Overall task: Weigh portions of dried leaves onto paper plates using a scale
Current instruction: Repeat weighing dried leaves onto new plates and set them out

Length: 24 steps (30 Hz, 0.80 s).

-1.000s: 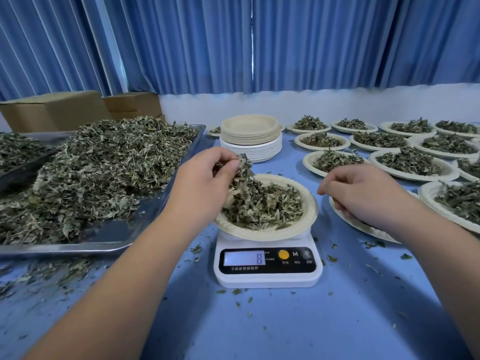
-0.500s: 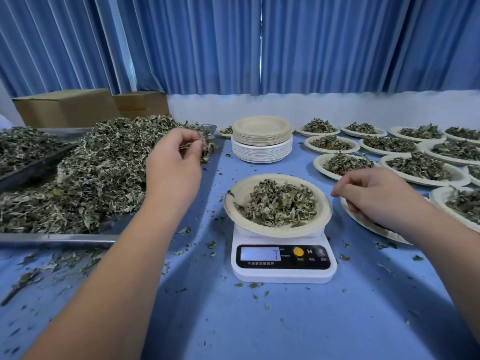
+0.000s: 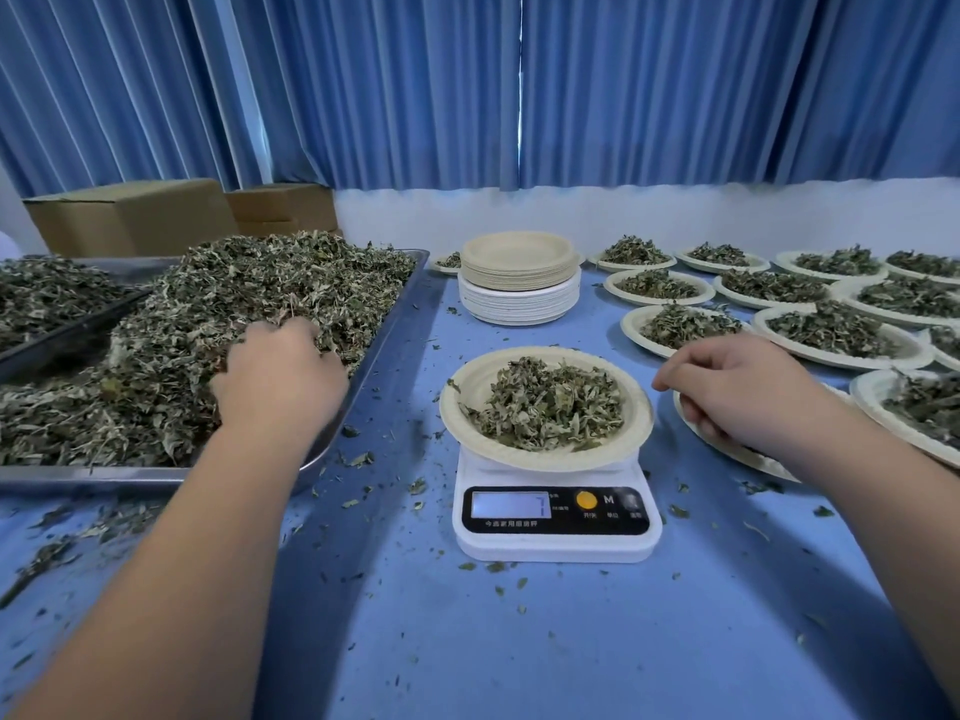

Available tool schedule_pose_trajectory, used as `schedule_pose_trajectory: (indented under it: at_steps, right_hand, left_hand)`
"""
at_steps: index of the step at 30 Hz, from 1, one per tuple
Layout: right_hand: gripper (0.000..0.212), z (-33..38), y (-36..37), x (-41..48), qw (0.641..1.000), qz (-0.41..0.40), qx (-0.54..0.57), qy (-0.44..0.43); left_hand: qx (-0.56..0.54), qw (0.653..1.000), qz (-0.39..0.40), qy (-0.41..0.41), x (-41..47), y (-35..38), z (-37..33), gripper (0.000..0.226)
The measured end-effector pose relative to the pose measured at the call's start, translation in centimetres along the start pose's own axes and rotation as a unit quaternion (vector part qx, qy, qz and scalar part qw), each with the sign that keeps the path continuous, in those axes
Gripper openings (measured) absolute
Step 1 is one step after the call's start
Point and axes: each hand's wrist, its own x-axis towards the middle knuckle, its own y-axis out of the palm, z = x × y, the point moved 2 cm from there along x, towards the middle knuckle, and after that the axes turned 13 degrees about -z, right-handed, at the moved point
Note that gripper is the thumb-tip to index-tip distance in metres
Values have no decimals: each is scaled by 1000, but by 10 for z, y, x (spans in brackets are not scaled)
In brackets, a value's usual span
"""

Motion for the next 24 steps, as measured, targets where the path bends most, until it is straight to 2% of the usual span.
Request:
schedule_pose_trajectory:
  at_steps: [1, 3, 5, 8, 11, 15, 21, 24]
  right_hand:
    - [18, 0, 2, 0, 1000, 3, 2, 7]
    - [20, -1, 4, 0, 1000, 3, 13, 21]
    - [22, -1, 6, -1, 999, 3, 30, 35]
    - [24, -1, 7, -2, 997, 18, 46, 58]
    - [26, 1, 10, -5, 995, 39, 55, 74]
    - [25, 4, 14, -9, 991, 58, 76, 91]
    - [28, 6, 17, -12, 989, 78, 78, 98]
    - [27, 8, 17, -14, 987, 84, 91, 102]
  left_hand:
    - [-7, 999, -18, 31, -4, -1, -9, 39]
    - [-98, 991, -24, 89, -15, -2, -30, 31]
    - [-183, 978, 21, 95, -27, -1, -48, 21]
    - [-244, 962, 110, 54, -37, 4, -58, 18]
    - [-250, 953, 173, -2, -38, 8, -55, 28]
    - [-298, 906, 282, -104, -42, 16, -55, 27]
    - [-294, 912, 252, -133, -40, 21, -60, 24]
    - [-315, 906, 257, -116, -41, 24, -57, 22]
